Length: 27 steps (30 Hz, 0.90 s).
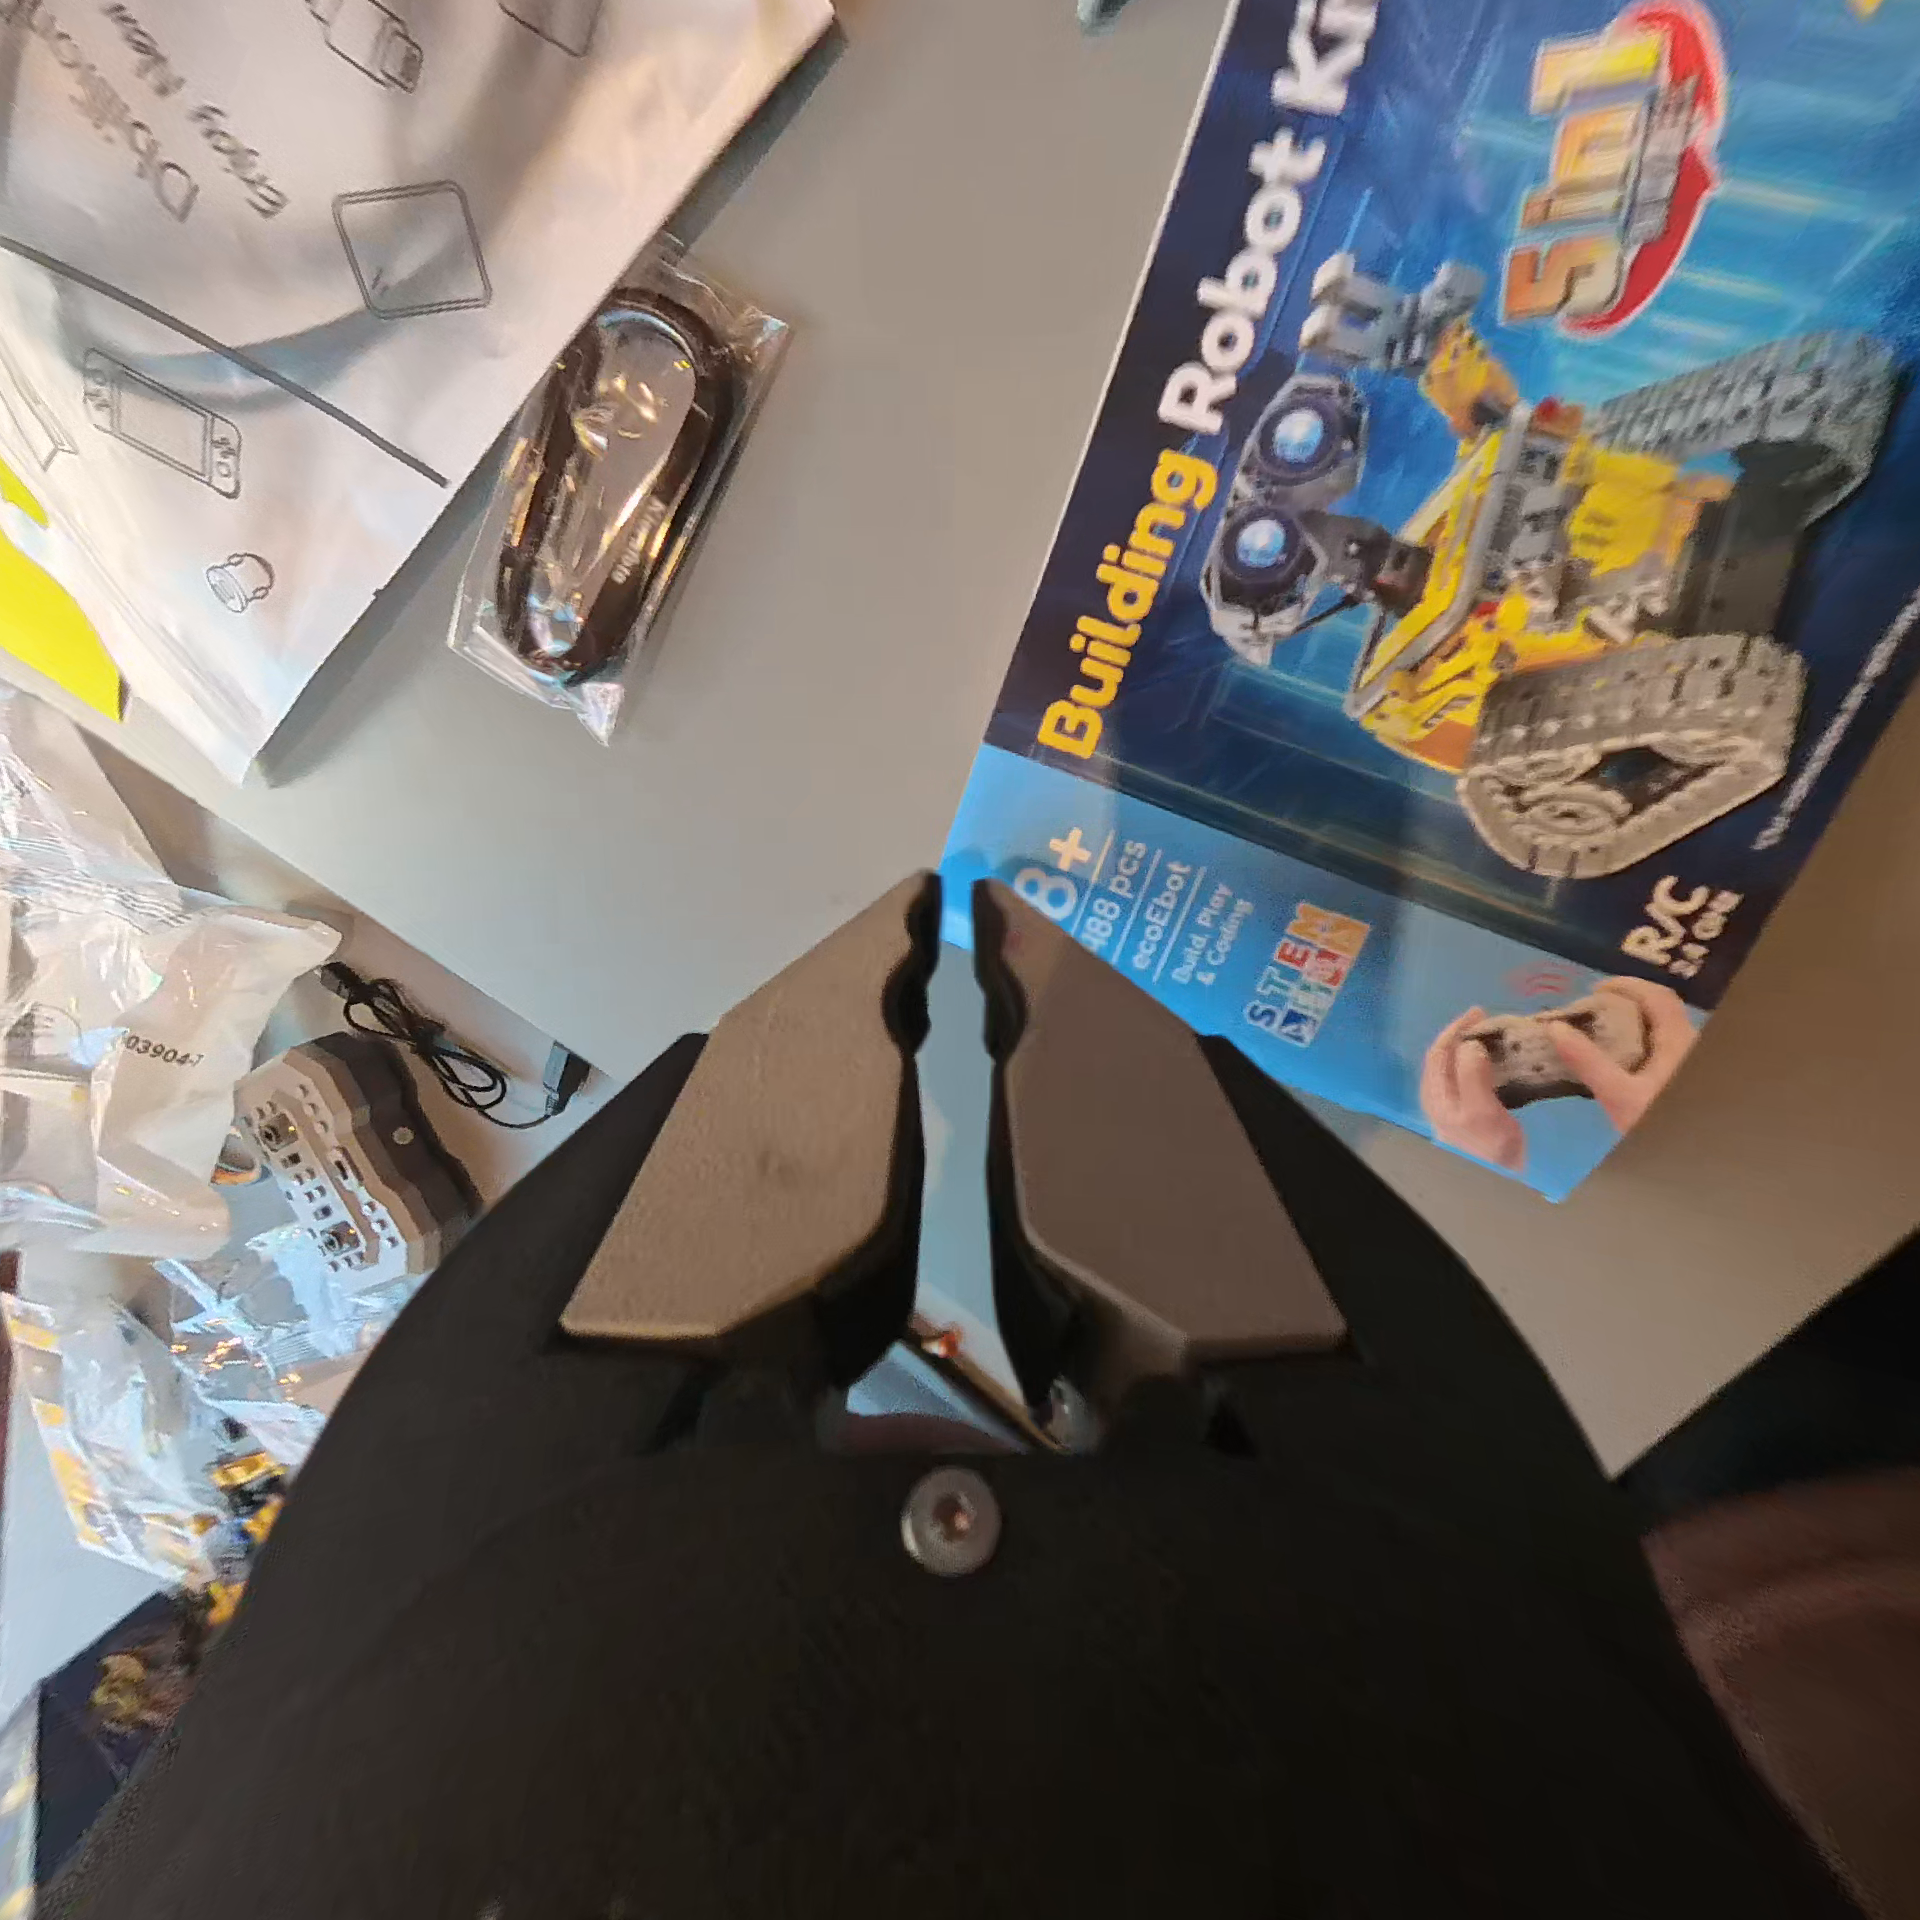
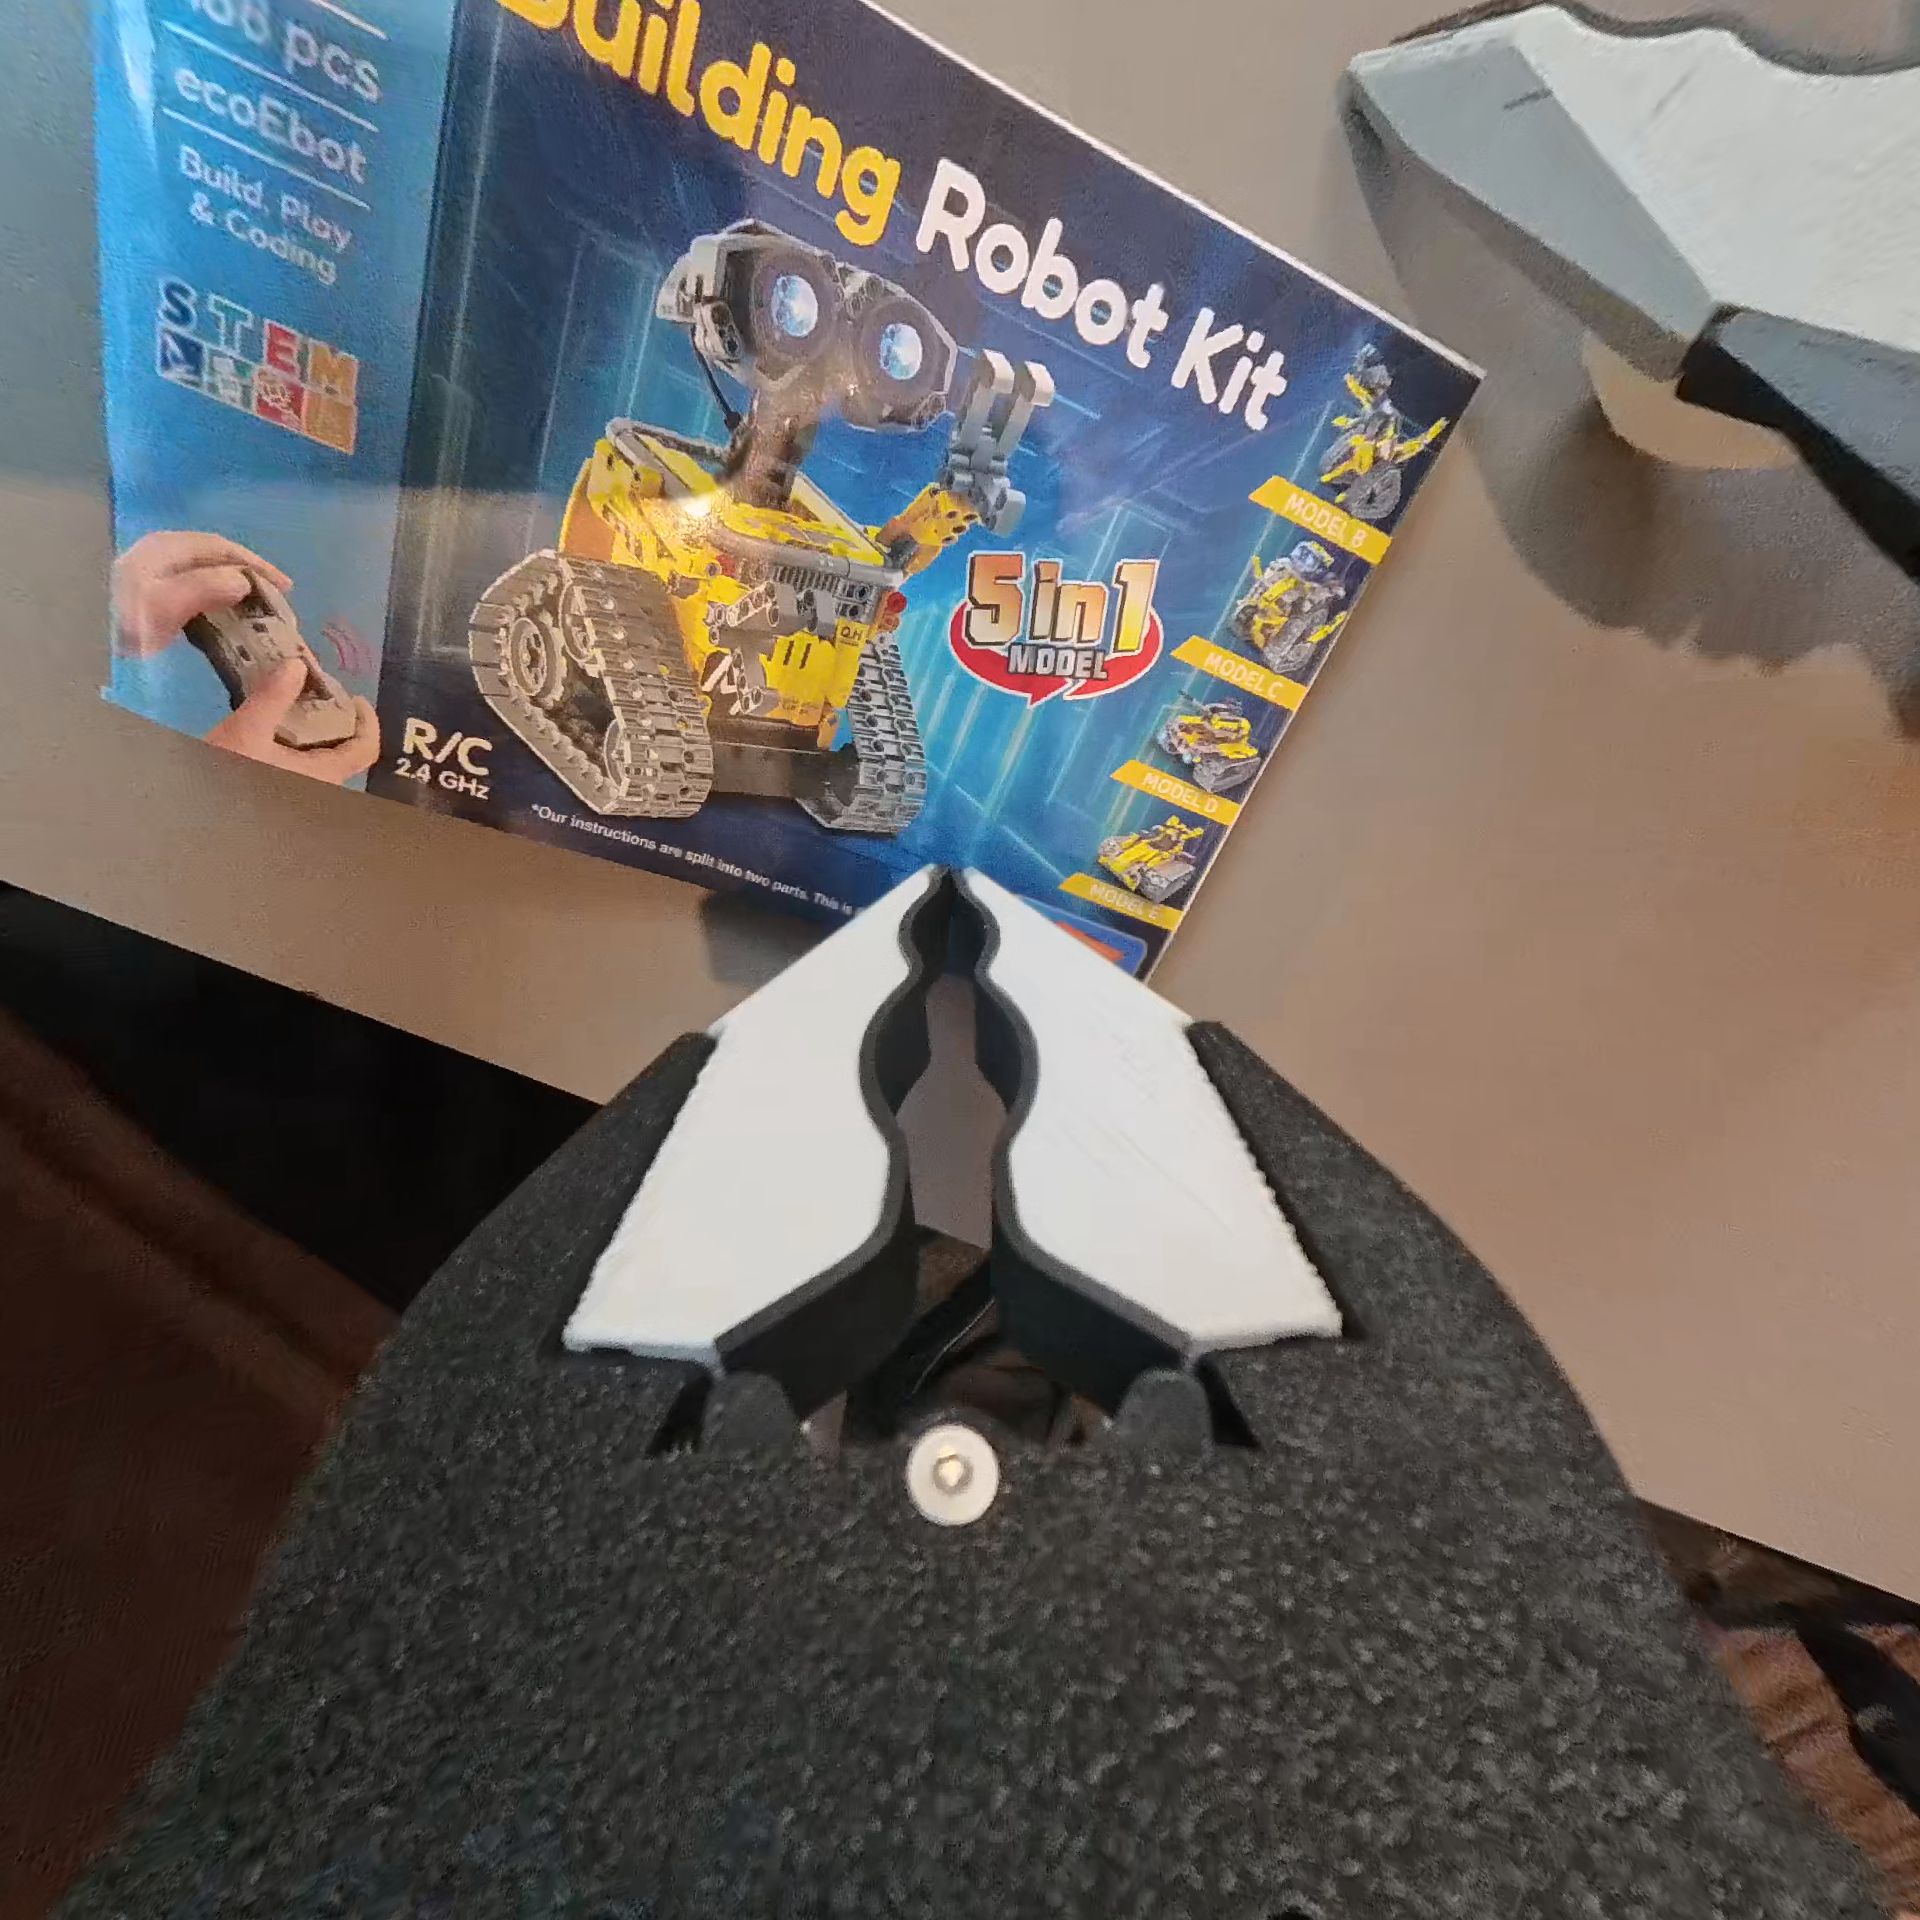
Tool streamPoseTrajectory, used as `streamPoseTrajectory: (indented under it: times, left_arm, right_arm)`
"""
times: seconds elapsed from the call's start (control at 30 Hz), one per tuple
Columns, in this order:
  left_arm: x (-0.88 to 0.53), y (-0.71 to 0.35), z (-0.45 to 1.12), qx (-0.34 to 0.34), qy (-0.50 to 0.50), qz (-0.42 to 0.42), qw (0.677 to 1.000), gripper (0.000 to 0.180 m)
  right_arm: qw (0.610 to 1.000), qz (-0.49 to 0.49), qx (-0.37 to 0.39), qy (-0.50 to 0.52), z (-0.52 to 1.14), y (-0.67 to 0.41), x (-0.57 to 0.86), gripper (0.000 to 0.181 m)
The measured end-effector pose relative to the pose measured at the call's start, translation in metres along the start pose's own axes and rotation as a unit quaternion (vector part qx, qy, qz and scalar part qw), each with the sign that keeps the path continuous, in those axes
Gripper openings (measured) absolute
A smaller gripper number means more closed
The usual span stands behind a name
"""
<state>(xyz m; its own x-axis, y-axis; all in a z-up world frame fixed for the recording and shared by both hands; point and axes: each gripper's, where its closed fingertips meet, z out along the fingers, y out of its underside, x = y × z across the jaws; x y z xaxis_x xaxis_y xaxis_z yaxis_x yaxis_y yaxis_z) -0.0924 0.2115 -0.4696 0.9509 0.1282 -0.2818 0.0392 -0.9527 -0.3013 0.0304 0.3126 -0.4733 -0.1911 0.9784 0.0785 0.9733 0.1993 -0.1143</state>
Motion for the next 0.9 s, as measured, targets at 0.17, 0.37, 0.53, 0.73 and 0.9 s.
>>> streamPoseTrajectory:
  times: [0.17, 0.37, 0.53, 0.73, 0.9]
  left_arm:
    - [0.013, 0.012, 0.001, -0.026, 0.005, 0.061, 0.998, 0.0]
    - [0.077, 0.009, -0.017, -0.007, 0.084, 0.076, 0.994, 0.0]
    - [0.172, -0.003, -0.048, 0.014, 0.285, 0.071, 0.956, 0.0]
    - [0.154, -0.018, -0.081, 0.073, 0.36, 0.001, 0.93, 0.003]
    - [0.067, -0.015, -0.06, 0.117, 0.217, 0.035, 0.968, 0.018]
  right_arm:
    - [1.0, 0.008, -0.014, 0.006, 0.006, 0.0, 0.014, 0.0]
    - [0.999, -0.029, -0.02, 0.029, 0.012, -0.032, 0.043, 0.0]
    - [0.996, -0.068, 0.009, -0.049, 0.016, -0.069, 0.017, 0.0]
    - [0.99, -0.065, 0.097, -0.079, -0.019, -0.071, 0.014, 0.021]
    - [0.974, -0.141, 0.127, -0.122, -0.039, 0.004, -0.021, 0.056]
